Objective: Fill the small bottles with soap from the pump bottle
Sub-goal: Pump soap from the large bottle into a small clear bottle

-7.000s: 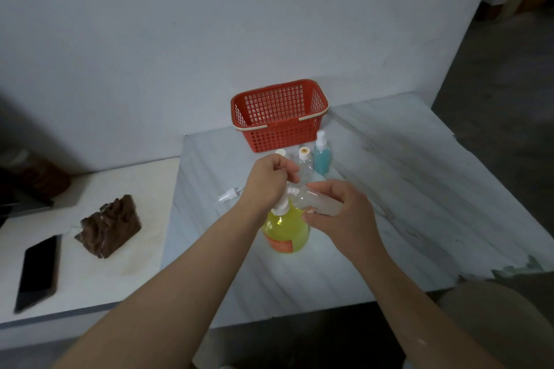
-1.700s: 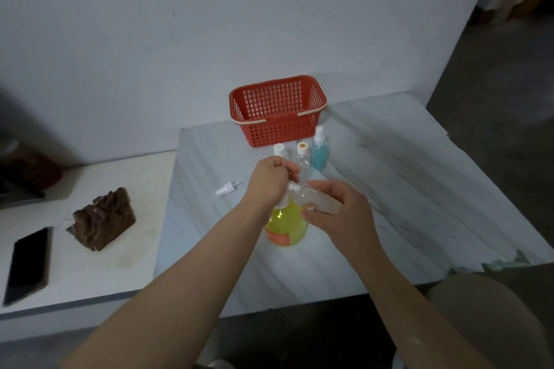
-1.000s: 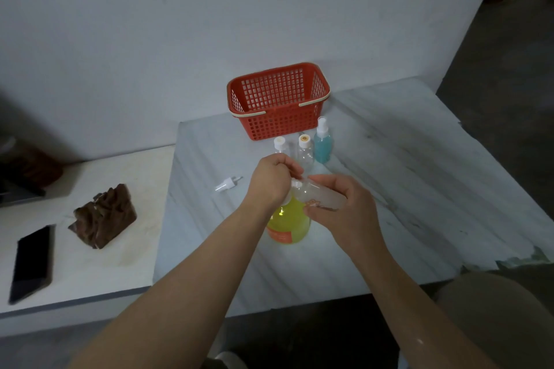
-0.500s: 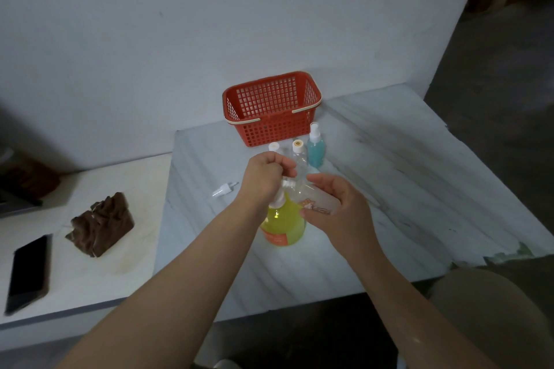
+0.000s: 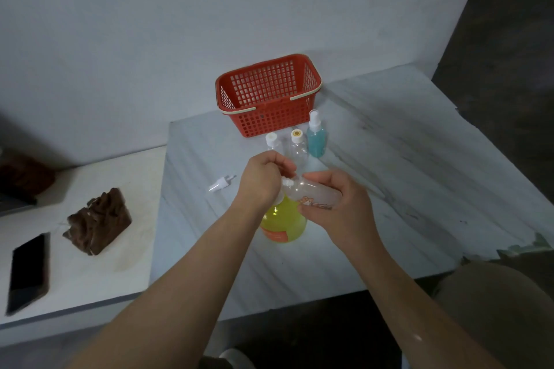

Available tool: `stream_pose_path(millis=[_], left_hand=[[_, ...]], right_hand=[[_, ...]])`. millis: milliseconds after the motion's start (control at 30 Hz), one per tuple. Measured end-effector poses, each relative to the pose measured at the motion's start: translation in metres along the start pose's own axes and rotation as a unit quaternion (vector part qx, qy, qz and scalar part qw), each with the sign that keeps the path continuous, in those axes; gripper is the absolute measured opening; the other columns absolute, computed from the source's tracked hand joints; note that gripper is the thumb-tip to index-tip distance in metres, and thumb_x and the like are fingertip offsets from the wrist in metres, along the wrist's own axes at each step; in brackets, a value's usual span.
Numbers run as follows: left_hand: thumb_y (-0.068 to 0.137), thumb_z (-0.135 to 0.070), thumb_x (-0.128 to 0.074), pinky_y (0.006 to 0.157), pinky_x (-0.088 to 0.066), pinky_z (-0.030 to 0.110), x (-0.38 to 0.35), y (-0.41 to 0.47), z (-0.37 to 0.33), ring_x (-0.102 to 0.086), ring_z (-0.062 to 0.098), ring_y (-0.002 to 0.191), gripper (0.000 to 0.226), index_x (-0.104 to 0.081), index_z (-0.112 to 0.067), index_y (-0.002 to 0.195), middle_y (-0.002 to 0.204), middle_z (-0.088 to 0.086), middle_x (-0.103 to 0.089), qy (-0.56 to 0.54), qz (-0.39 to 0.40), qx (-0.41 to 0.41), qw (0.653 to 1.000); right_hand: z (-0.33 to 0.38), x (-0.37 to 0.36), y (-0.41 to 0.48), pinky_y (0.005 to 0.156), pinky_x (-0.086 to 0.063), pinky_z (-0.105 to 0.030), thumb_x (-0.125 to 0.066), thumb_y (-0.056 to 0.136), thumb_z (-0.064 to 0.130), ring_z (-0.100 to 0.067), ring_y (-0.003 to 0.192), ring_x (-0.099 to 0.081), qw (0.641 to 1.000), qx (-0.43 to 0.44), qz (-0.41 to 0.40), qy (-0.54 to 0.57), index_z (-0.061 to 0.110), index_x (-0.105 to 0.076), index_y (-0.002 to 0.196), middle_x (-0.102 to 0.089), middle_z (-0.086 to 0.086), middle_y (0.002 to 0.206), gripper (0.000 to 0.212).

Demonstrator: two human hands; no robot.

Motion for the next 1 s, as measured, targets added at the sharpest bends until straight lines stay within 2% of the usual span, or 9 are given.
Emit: stream_pose_path(millis=[67, 200, 300, 433, 567, 667, 800, 933, 1000], left_hand=[[0.077, 0.012, -0.028, 0.07, -0.048, 0.029, 0.0, 0.0, -0.001, -0.057, 0.017, 0.066, 0.039, -0.061, -0.006, 0.07, 0.072, 0.011, -0.064, 0.003, 0.001, -0.001, 1.0], [0.079, 0.011, -0.029, 0.069, -0.048, 0.028, 0.0, -0.002, -0.001, -0.057, 0.015, 0.065, 0.039, -0.061, -0.009, 0.069, 0.069, 0.007, -0.063, 0.013, -0.003, 0.002, 1.0], [0.08, 0.01, -0.03, 0.077, -0.051, 0.034, 0.001, -0.001, -0.001, -0.058, 0.017, 0.068, 0.039, -0.062, -0.01, 0.069, 0.07, 0.007, -0.064, 0.009, -0.002, 0.014, 1.0], [0.081, 0.01, -0.031, 0.083, -0.051, 0.037, 0.001, 0.0, -0.005, -0.06, 0.021, 0.074, 0.038, -0.063, -0.009, 0.07, 0.07, 0.01, -0.065, -0.003, 0.003, 0.015, 1.0], [0.082, 0.012, -0.035, 0.073, -0.05, 0.03, 0.004, 0.0, -0.01, -0.058, 0.016, 0.066, 0.035, -0.062, -0.008, 0.072, 0.071, 0.01, -0.064, -0.026, 0.01, 0.002, 1.0], [0.082, 0.012, -0.037, 0.066, -0.047, 0.022, 0.006, -0.002, -0.012, -0.056, 0.011, 0.062, 0.034, -0.062, -0.009, 0.074, 0.074, 0.009, -0.065, -0.03, 0.013, -0.011, 0.999], [0.081, 0.011, -0.037, 0.069, -0.047, 0.024, 0.006, -0.001, -0.011, -0.056, 0.011, 0.063, 0.034, -0.063, -0.009, 0.074, 0.074, 0.009, -0.066, -0.028, 0.012, -0.013, 0.999], [0.08, 0.011, -0.032, 0.08, -0.051, 0.034, 0.003, -0.002, -0.009, -0.06, 0.017, 0.069, 0.037, -0.064, -0.007, 0.071, 0.074, 0.011, -0.066, -0.028, 0.01, 0.002, 1.0], [0.078, 0.012, -0.03, 0.076, -0.052, 0.031, 0.001, -0.002, -0.008, -0.06, 0.017, 0.069, 0.039, -0.064, -0.006, 0.071, 0.074, 0.013, -0.065, -0.027, 0.017, 0.003, 0.999]], right_hand=[[0.001, -0.001, 0.001, 0.066, -0.043, -0.008, -0.081, 0.063, 0.006, -0.003, 0.086, -0.061, 1.0, 0.004, -0.006, 0.0, 0.04, -0.06, 0.086, -0.066, 0.014, 0.09, 0.046], [0.003, -0.002, -0.002, 0.068, -0.043, -0.012, -0.081, 0.064, 0.007, -0.004, 0.087, -0.061, 1.0, 0.004, -0.004, 0.002, 0.037, -0.06, 0.088, -0.066, 0.014, 0.091, 0.043], [0.005, 0.0, -0.004, 0.067, -0.043, -0.011, -0.081, 0.064, 0.009, -0.003, 0.088, -0.06, 1.0, 0.002, -0.003, 0.003, 0.036, -0.06, 0.089, -0.065, 0.015, 0.092, 0.042], [0.007, 0.001, -0.004, 0.069, -0.045, -0.016, -0.082, 0.064, 0.011, -0.01, 0.089, -0.061, 1.0, 0.003, -0.002, 0.004, 0.025, -0.064, 0.099, -0.066, 0.009, 0.095, 0.042], [0.008, 0.002, -0.004, 0.072, -0.049, -0.022, -0.083, 0.063, 0.012, -0.013, 0.09, -0.062, 1.0, 0.008, -0.001, -0.004, 0.023, -0.065, 0.101, -0.067, 0.008, 0.095, 0.044], [0.008, 0.002, -0.004, 0.07, -0.046, -0.018, -0.084, 0.063, 0.013, -0.012, 0.09, -0.062, 1.0, 0.01, -0.001, -0.011, 0.022, -0.065, 0.103, -0.066, 0.008, 0.096, 0.045], [0.007, 0.001, -0.003, 0.071, -0.048, -0.019, -0.084, 0.063, 0.016, -0.011, 0.09, -0.062, 1.0, 0.01, 0.002, -0.018, 0.022, -0.064, 0.104, -0.066, 0.008, 0.097, 0.046], [0.004, 0.001, -0.003, 0.073, -0.05, -0.022, -0.084, 0.063, 0.016, -0.011, 0.09, -0.062, 1.0, 0.002, 0.0, -0.01, 0.022, -0.064, 0.103, -0.066, 0.008, 0.096, 0.045], [0.001, 0.0, -0.002, 0.071, -0.048, -0.021, -0.084, 0.063, 0.015, -0.011, 0.09, -0.062, 1.0, -0.002, 0.003, -0.004, 0.022, -0.065, 0.102, -0.066, 0.008, 0.095, 0.044]])
Point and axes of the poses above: each hand's wrist, its own y-axis towards the middle knuckle, its own x-axis out of the back of the hand, z = x × y, the point moved 5 cm from there along y, towards the middle knuckle
